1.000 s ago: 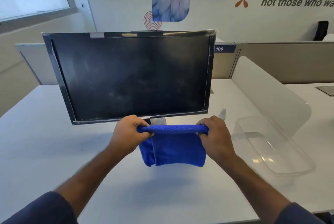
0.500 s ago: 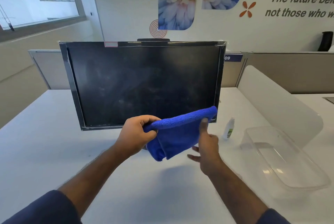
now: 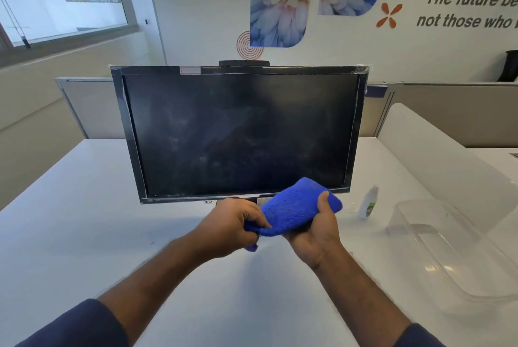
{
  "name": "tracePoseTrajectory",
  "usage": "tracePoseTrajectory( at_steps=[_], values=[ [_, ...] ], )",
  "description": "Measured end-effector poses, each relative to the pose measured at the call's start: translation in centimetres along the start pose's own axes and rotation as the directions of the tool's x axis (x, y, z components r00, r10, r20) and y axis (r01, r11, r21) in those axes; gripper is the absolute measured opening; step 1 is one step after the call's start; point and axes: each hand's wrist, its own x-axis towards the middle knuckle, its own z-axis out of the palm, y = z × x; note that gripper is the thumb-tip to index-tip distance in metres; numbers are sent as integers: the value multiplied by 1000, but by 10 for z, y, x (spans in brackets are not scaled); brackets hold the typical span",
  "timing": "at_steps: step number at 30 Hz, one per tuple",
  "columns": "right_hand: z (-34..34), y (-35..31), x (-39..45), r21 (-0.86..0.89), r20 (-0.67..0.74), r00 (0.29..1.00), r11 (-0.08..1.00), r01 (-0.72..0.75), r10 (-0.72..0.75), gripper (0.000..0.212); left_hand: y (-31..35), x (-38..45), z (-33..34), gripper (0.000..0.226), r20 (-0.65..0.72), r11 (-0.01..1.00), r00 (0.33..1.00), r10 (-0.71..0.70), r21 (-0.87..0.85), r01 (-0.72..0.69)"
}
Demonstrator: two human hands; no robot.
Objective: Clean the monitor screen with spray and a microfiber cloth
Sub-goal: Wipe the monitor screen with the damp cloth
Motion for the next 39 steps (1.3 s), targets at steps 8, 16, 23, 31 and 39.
tracePoseTrajectory(
  at_steps=[8,16,23,31,39],
  values=[
    [19,6,-2,-129,64,995,988,87,-79,61,-28,-35,-18,29,99,991,993,63,-126,-51],
    [52,9,-7,-247,179,953,926,286,-246,49,-72,-47,-62,16,-277,999,961,-21,-53,6],
    [90,11,-1,-448,225,893,772,450,-390,54,-111,-34,-127,24,-543,977,839,-19,166,130],
    [116,2,23,-622,327,836,566,541,-441,43,-134,-12,-174,27,-698,951,709,-100,144,275],
    [122,-9,48,-632,412,787,478,609,-459,33,-143,7,-182,26,-817,943,533,-221,-40,330]
  ],
)
